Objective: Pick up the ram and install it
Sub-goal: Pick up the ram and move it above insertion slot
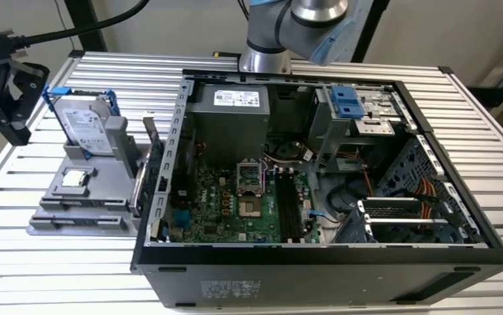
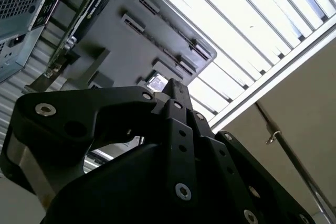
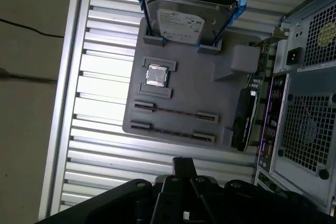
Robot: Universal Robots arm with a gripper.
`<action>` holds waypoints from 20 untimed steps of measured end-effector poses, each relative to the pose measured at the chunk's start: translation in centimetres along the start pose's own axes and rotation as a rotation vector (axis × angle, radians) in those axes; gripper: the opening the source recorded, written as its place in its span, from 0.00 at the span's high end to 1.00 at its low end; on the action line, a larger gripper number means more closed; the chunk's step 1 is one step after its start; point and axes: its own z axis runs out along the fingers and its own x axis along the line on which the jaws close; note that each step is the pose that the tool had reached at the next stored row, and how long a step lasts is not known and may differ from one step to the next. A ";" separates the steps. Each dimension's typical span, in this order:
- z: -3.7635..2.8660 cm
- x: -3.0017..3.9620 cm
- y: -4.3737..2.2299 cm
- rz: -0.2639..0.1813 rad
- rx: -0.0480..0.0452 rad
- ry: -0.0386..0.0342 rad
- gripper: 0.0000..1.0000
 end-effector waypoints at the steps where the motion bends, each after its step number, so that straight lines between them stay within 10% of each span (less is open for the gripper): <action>1: 0.01 0.00 0.00 -0.003 -0.0001 0.0000 1.00; 20: 0.01 0.00 0.00 -0.056 -0.0004 0.0025 1.00</action>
